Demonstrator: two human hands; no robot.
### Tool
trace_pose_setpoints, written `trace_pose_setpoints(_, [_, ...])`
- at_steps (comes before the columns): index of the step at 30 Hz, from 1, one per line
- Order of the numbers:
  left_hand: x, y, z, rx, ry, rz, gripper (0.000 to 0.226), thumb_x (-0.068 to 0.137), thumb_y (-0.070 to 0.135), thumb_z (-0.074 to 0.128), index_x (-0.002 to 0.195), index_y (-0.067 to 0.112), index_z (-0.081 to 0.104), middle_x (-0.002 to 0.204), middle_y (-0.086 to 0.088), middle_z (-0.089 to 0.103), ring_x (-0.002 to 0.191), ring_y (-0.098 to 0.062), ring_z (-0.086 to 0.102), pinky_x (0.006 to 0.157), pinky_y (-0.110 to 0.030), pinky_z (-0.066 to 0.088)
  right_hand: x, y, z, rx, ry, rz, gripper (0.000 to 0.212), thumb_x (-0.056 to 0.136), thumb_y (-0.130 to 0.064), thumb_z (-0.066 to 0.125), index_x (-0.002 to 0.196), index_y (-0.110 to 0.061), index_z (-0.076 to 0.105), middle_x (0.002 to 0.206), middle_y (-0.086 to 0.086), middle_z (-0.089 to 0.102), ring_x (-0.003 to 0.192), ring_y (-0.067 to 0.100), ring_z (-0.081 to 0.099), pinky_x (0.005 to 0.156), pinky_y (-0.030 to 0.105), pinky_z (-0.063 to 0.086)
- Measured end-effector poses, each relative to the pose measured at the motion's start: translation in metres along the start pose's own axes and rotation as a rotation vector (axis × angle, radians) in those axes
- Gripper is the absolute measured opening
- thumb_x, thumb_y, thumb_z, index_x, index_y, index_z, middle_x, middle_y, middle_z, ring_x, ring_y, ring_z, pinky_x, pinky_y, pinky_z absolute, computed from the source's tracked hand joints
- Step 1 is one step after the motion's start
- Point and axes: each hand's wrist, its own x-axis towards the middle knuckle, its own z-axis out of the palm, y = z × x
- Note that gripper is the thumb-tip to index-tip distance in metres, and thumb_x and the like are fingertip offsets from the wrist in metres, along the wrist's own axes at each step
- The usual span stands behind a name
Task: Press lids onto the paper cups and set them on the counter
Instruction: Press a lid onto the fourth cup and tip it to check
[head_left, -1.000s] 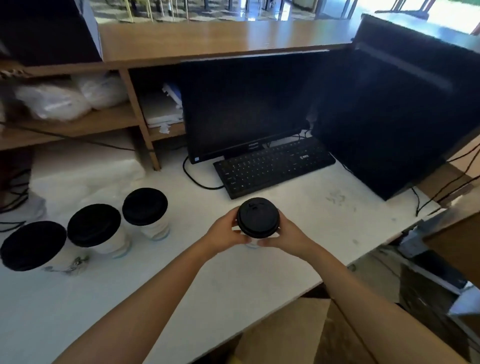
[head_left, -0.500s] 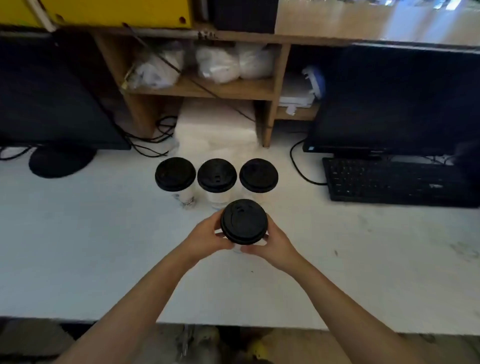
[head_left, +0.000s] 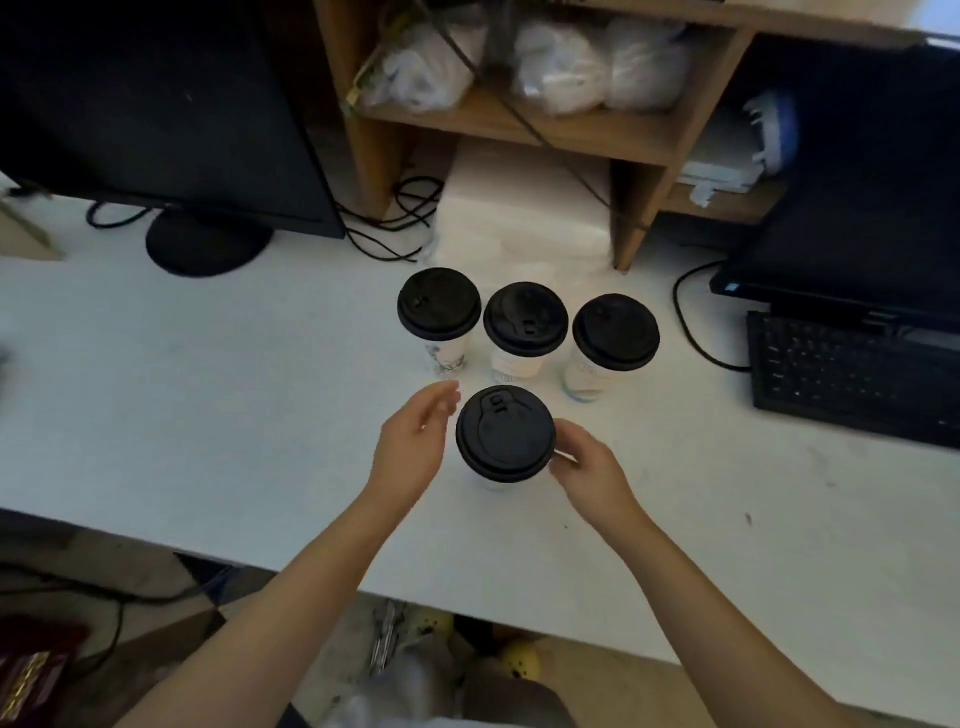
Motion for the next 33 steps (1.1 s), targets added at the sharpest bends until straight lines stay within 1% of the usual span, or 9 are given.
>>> trace_pose_setpoints(2, [-0.005,0.011,0.009,0.045,0.116,0.087,0.03,0.099,0.022,0.038,0.122,0.019,0.059,0.114,0.009,0.062,0.109,-0.007,0.056,0.095,-0.013,0.042,0.003,-0.016,-0.005,0.141,0.184,0.01,0.031,0.095,0.001,0.039,0.111,-0.013,0.062,0.109,0.001,0.065,0.106,0.018,0.061,0.098,0.031,0.047])
trace_pose_setpoints(4, [-0.005,0.019,0.023,0.103,0.074,0.127,0.033,0.1,0.025,0.036,0.125,0.018,0.057,0.117,0.012,0.057,0.109,-0.001,0.05,0.085,0.001,0.035,0.007,-0.037,0.0,0.179,0.204,0.021,0.028,0.101,-0.017,0.034,0.108,-0.019,0.061,0.107,-0.001,0.066,0.105,0.014,0.061,0.096,0.03,0.045])
trace_pose_setpoints(8, [0.003,0.014,0.044,0.243,0.049,0.176,0.033,0.1,0.021,0.033,0.12,0.015,0.059,0.117,0.001,0.064,0.107,-0.012,0.057,0.088,-0.02,0.041,0.012,-0.049,0.027,0.02,0.131,-0.001,0.031,0.101,-0.025,0.032,0.114,-0.02,0.06,0.106,-0.007,0.062,0.097,0.006,0.057,0.078,0.01,0.04])
trace_pose_setpoints(11, [0.006,0.007,0.045,0.236,0.058,0.206,0.032,0.1,0.02,0.033,0.114,0.017,0.062,0.108,0.003,0.066,0.099,-0.011,0.059,0.085,-0.02,0.045,0.011,-0.044,0.033,0.025,0.188,-0.039,0.028,0.101,-0.022,0.034,0.112,-0.021,0.06,0.103,-0.009,0.062,0.091,-0.004,0.056,0.073,0.0,0.038])
trace_pose_setpoints(15, [0.007,0.005,0.047,0.228,0.067,0.226,0.032,0.1,0.021,0.033,0.109,0.021,0.063,0.102,0.008,0.065,0.094,-0.006,0.058,0.079,-0.013,0.043,0.012,-0.044,0.031,0.013,0.157,-0.036,0.03,0.102,-0.024,0.033,0.115,-0.021,0.06,0.106,-0.008,0.063,0.095,-0.002,0.057,0.08,0.008,0.042])
trace_pose_setpoints(19, [0.008,0.005,0.046,0.233,0.065,0.215,0.032,0.1,0.021,0.032,0.109,0.021,0.063,0.102,0.006,0.065,0.093,-0.008,0.059,0.08,-0.018,0.045,0.012,-0.044,0.031,0.022,0.156,-0.029,0.031,0.101,-0.024,0.033,0.116,-0.022,0.06,0.108,-0.008,0.063,0.098,0.001,0.057,0.081,0.008,0.043])
trace_pose_setpoints(25, [0.018,0.019,0.036,0.216,-0.163,0.205,0.034,0.101,0.026,0.031,0.115,0.017,0.061,0.104,0.004,0.063,0.099,-0.01,0.057,0.088,-0.024,0.044,-0.006,-0.047,0.03,0.042,0.204,0.035,0.03,0.103,-0.026,0.028,0.12,-0.022,0.052,0.11,-0.006,0.057,0.097,0.003,0.053,0.072,0.002,0.041])
trace_pose_setpoints(30, [0.036,0.023,0.033,0.434,-0.09,0.434,0.033,0.098,0.033,0.038,0.1,0.012,0.065,0.092,-0.004,0.068,0.085,-0.017,0.061,0.072,-0.033,0.049,-0.04,-0.039,0.031,0.02,0.31,0.134,0.015,0.102,-0.025,0.032,0.114,-0.02,0.04,0.11,-0.001,0.05,0.096,0.011,0.049,0.064,0.003,0.039])
trace_pose_setpoints(33, [0.042,0.031,0.038,0.57,-0.1,0.544,0.033,0.098,0.033,0.039,0.093,0.013,0.065,0.085,-0.004,0.068,0.079,-0.02,0.062,0.063,-0.031,0.046,-0.058,-0.036,0.034,0.002,0.346,0.19,0.011,0.1,-0.027,0.037,0.107,-0.019,0.037,0.109,0.004,0.051,0.088,0.012,0.052,0.063,0.016,0.038])
